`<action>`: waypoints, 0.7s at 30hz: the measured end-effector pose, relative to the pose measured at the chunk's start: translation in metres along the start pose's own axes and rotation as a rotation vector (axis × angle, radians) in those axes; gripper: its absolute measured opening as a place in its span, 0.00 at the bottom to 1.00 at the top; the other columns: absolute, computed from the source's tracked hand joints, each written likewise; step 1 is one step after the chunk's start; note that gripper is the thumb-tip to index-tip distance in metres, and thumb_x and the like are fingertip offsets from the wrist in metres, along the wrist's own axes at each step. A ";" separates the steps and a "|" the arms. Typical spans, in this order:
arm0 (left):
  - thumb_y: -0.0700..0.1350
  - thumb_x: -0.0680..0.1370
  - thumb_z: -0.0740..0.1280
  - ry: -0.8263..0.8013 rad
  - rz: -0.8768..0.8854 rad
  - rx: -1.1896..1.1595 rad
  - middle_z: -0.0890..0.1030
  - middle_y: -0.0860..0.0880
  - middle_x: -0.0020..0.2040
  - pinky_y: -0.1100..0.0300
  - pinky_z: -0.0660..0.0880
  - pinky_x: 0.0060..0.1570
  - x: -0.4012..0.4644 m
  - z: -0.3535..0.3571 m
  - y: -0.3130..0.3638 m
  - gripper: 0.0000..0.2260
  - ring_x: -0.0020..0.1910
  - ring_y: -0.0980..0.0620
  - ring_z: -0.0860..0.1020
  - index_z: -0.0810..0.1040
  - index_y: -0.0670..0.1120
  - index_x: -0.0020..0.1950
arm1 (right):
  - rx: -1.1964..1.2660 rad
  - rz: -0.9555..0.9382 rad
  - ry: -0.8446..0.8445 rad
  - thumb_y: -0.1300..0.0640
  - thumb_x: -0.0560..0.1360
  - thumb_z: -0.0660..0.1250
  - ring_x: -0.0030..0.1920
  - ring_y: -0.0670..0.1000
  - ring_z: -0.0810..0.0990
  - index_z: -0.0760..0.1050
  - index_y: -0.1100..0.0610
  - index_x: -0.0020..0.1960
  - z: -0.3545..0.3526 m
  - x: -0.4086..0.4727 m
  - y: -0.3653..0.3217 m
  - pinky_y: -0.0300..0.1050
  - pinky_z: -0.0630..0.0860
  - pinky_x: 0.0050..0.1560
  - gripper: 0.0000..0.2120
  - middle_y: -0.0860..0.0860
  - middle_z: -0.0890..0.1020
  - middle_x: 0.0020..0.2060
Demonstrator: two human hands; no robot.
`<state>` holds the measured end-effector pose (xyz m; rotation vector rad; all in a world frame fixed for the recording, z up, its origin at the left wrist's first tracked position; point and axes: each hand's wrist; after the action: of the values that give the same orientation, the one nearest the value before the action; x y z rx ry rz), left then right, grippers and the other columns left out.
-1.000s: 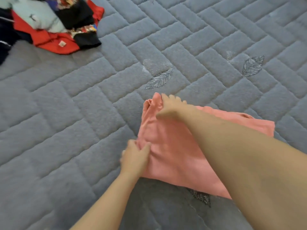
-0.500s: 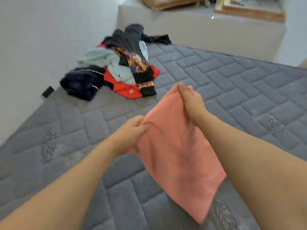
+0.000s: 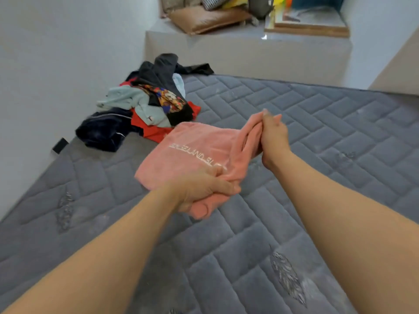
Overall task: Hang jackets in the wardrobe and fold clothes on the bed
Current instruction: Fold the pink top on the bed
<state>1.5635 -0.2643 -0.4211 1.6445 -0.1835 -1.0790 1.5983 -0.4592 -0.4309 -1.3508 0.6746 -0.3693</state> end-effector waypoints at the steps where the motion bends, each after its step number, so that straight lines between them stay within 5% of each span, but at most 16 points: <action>1: 0.41 0.74 0.74 -0.018 -0.045 0.014 0.81 0.49 0.53 0.58 0.77 0.51 0.010 0.019 -0.021 0.12 0.48 0.54 0.80 0.74 0.53 0.50 | -0.069 0.020 0.025 0.48 0.80 0.62 0.38 0.43 0.82 0.77 0.55 0.42 -0.022 -0.006 0.021 0.36 0.76 0.35 0.14 0.49 0.82 0.38; 3: 0.41 0.73 0.74 -0.078 -0.170 0.032 0.81 0.45 0.50 0.52 0.75 0.50 0.027 0.061 -0.070 0.11 0.47 0.50 0.78 0.76 0.50 0.51 | -0.261 0.073 0.070 0.49 0.81 0.61 0.36 0.42 0.82 0.78 0.58 0.43 -0.074 -0.021 0.071 0.34 0.75 0.34 0.15 0.50 0.81 0.37; 6: 0.43 0.74 0.73 -0.219 -0.438 0.052 0.80 0.46 0.45 0.52 0.75 0.50 0.040 0.134 -0.150 0.12 0.43 0.49 0.77 0.78 0.44 0.56 | -0.756 0.310 -0.040 0.50 0.83 0.56 0.58 0.60 0.78 0.76 0.68 0.58 -0.161 -0.046 0.147 0.47 0.74 0.55 0.22 0.65 0.80 0.56; 10: 0.50 0.76 0.70 -0.409 -0.676 0.118 0.78 0.56 0.38 0.65 0.74 0.26 0.029 0.221 -0.205 0.13 0.30 0.59 0.78 0.76 0.53 0.60 | -1.038 0.733 -0.251 0.49 0.82 0.58 0.69 0.60 0.71 0.68 0.67 0.71 -0.256 -0.075 0.199 0.50 0.69 0.67 0.26 0.63 0.71 0.70; 12: 0.53 0.75 0.71 -0.412 -0.671 0.078 0.79 0.57 0.43 0.64 0.77 0.30 0.032 0.231 -0.206 0.10 0.35 0.60 0.80 0.77 0.56 0.56 | -1.055 0.756 -0.256 0.48 0.81 0.59 0.70 0.59 0.70 0.65 0.66 0.73 -0.268 -0.074 0.192 0.50 0.68 0.68 0.28 0.61 0.69 0.72; 15: 0.51 0.73 0.71 -0.252 -0.498 0.231 0.80 0.53 0.56 0.56 0.77 0.52 0.049 0.195 -0.193 0.10 0.55 0.49 0.80 0.78 0.57 0.54 | -0.997 0.624 -0.212 0.42 0.81 0.56 0.72 0.59 0.66 0.59 0.65 0.76 -0.249 -0.052 0.175 0.50 0.63 0.72 0.33 0.61 0.65 0.74; 18: 0.42 0.76 0.64 -0.052 -0.297 0.435 0.79 0.57 0.52 0.61 0.72 0.50 0.065 0.126 -0.176 0.12 0.55 0.51 0.77 0.78 0.56 0.55 | -0.914 0.440 -0.247 0.38 0.81 0.53 0.64 0.57 0.72 0.70 0.63 0.69 -0.200 -0.031 0.165 0.49 0.66 0.64 0.31 0.60 0.75 0.63; 21: 0.41 0.76 0.60 0.092 -0.270 0.587 0.77 0.54 0.48 0.60 0.69 0.44 0.084 0.064 -0.179 0.07 0.50 0.49 0.76 0.74 0.52 0.44 | -0.750 0.272 -0.273 0.37 0.79 0.58 0.48 0.54 0.77 0.78 0.55 0.44 -0.146 -0.016 0.168 0.46 0.73 0.49 0.23 0.51 0.79 0.42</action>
<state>1.4948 -0.2916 -0.6149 2.2921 -0.2372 -1.2192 1.4706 -0.5273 -0.6004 -1.9365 0.7878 0.3244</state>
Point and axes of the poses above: each hand's wrist, its own x-axis towards the middle knuckle, its own z-axis out of the palm, y = z × x
